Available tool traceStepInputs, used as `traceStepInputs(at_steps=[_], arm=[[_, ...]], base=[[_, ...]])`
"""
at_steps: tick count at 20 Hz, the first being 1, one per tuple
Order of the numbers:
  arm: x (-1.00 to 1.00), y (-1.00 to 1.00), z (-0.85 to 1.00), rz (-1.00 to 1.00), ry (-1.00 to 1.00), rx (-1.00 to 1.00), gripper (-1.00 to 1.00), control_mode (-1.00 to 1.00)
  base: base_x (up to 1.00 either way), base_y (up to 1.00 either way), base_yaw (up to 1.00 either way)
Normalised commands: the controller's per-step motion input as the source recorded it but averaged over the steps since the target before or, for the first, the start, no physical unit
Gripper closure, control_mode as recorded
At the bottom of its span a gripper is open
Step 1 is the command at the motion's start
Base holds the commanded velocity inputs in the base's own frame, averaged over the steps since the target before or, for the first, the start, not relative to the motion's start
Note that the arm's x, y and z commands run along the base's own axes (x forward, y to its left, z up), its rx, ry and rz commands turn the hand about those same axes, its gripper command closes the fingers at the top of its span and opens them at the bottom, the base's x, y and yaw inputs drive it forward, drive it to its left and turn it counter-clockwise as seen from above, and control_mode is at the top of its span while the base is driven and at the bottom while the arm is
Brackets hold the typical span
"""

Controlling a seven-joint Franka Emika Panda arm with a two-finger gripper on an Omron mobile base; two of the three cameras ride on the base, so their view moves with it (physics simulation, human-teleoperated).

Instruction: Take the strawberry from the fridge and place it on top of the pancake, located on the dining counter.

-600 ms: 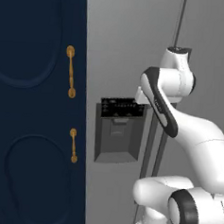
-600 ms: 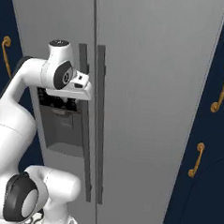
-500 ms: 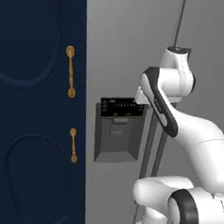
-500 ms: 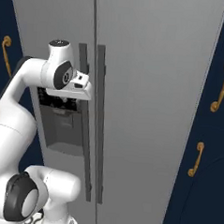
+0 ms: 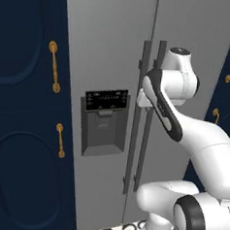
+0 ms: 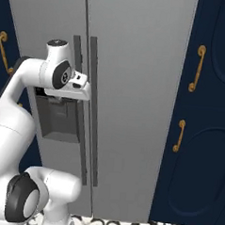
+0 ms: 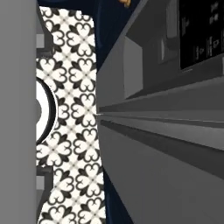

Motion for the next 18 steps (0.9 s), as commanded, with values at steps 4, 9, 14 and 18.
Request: traceStepInputs(at_steps=[4,9,14,18], arm=[[0.00,0.00,0.00,0.00,0.00,0.00,-1.00,1.00],[0.00,0.00,0.00,0.00,0.00,0.00,-1.00,1.00],[0.00,0.00,0.00,0.00,0.00,0.00,-1.00,1.00],[0.00,0.00,0.00,0.00,0.00,0.00,-1.00,1.00]], base=[[-0.20,-0.41,-0.01],[-0.06,-0.34,0.00],[-0.16,0.00,0.03],[-0.55,0.00,0.03]])
